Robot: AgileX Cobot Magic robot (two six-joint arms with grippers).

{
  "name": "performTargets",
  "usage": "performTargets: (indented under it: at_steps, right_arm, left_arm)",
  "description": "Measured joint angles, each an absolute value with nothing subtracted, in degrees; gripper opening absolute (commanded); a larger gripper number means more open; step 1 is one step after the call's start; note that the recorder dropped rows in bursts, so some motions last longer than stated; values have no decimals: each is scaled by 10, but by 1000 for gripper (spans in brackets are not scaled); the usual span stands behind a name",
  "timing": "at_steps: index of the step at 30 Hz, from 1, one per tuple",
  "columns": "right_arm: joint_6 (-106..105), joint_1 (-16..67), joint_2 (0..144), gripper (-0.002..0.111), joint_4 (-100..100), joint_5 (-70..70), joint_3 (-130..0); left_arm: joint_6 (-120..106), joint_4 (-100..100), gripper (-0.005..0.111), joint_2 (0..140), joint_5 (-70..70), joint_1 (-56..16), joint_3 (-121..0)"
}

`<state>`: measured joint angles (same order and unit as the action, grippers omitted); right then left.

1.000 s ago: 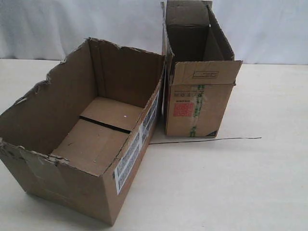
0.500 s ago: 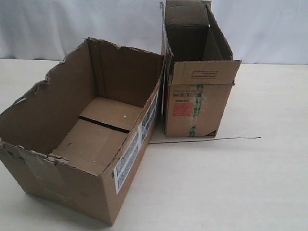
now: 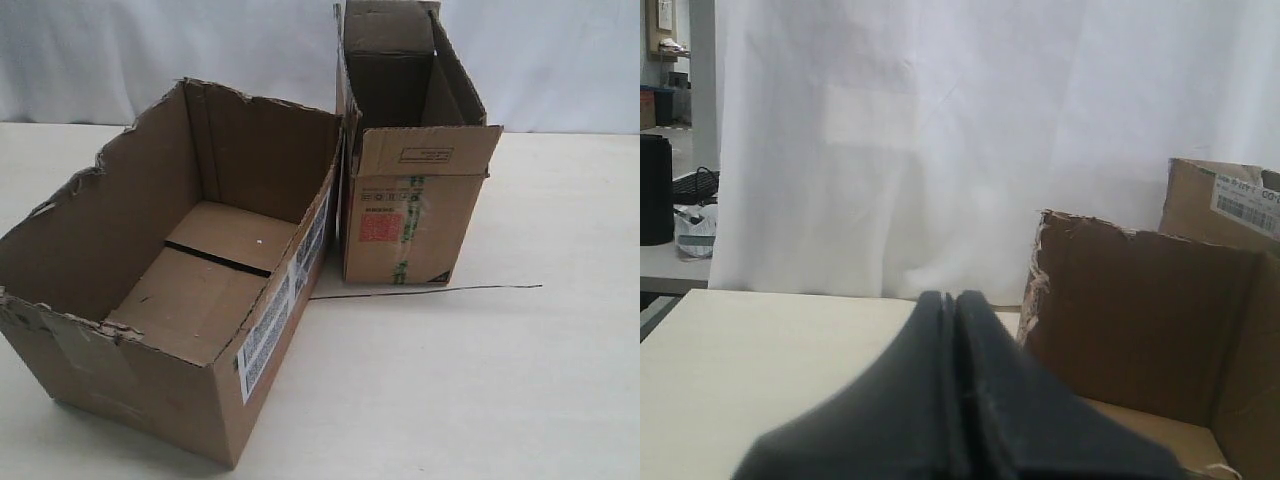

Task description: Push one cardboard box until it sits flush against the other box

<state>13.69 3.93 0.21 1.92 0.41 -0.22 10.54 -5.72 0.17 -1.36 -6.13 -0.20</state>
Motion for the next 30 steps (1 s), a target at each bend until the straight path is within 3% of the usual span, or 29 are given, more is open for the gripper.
performTargets:
  at_steps: [18, 30]
  right_arm:
    - [137, 39, 2, 5, 19, 4, -2]
    - [137, 39, 2, 5, 19, 4, -2]
  left_arm:
    - [105, -57, 0, 2, -12, -61, -2]
    - [169, 80, 0, 2, 100, -61, -2]
